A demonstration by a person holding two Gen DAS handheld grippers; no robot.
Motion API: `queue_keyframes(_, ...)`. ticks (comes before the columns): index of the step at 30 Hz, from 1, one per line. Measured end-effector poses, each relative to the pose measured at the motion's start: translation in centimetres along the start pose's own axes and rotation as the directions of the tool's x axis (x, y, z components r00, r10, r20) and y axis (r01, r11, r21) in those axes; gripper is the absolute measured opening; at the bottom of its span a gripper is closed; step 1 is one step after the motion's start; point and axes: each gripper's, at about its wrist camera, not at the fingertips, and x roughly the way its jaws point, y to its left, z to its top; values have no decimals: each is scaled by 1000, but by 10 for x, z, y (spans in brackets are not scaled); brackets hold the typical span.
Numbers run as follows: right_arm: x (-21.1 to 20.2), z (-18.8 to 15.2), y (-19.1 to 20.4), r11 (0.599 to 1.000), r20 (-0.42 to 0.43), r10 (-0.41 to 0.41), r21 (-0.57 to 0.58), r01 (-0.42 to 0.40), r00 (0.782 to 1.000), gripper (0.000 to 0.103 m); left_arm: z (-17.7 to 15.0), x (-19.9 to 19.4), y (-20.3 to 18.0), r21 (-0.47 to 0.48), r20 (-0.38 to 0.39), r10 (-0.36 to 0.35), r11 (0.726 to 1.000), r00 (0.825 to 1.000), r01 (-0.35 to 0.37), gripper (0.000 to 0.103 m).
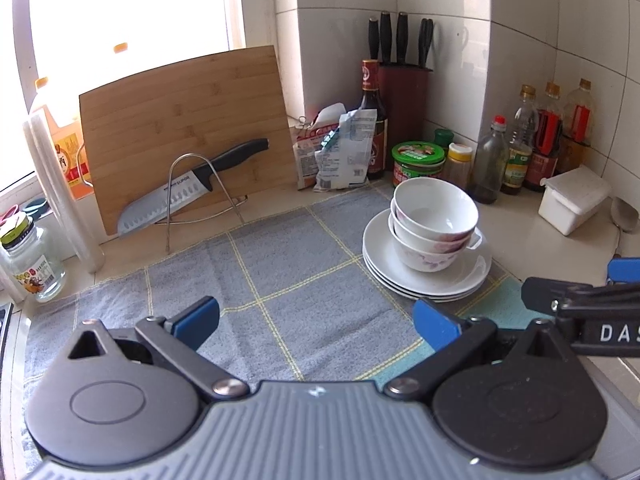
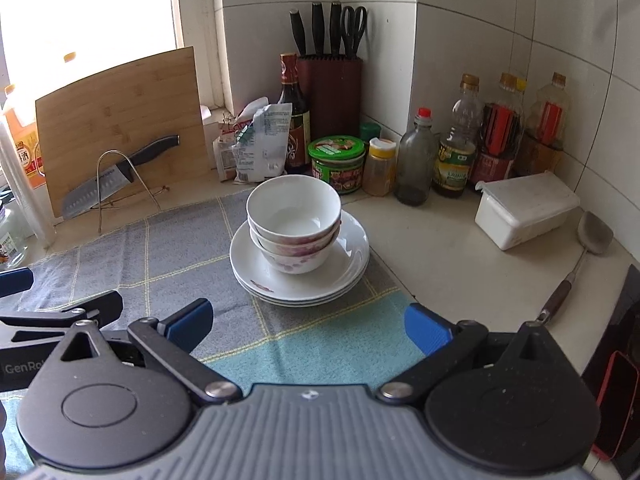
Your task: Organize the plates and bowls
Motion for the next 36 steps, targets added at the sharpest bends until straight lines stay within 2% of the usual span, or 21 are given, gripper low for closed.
queue_keyframes(36,1,5,4,1000,7,4,-1,-4,1000,103,7,4,1,7,-6,-4,1000,1000,4,102)
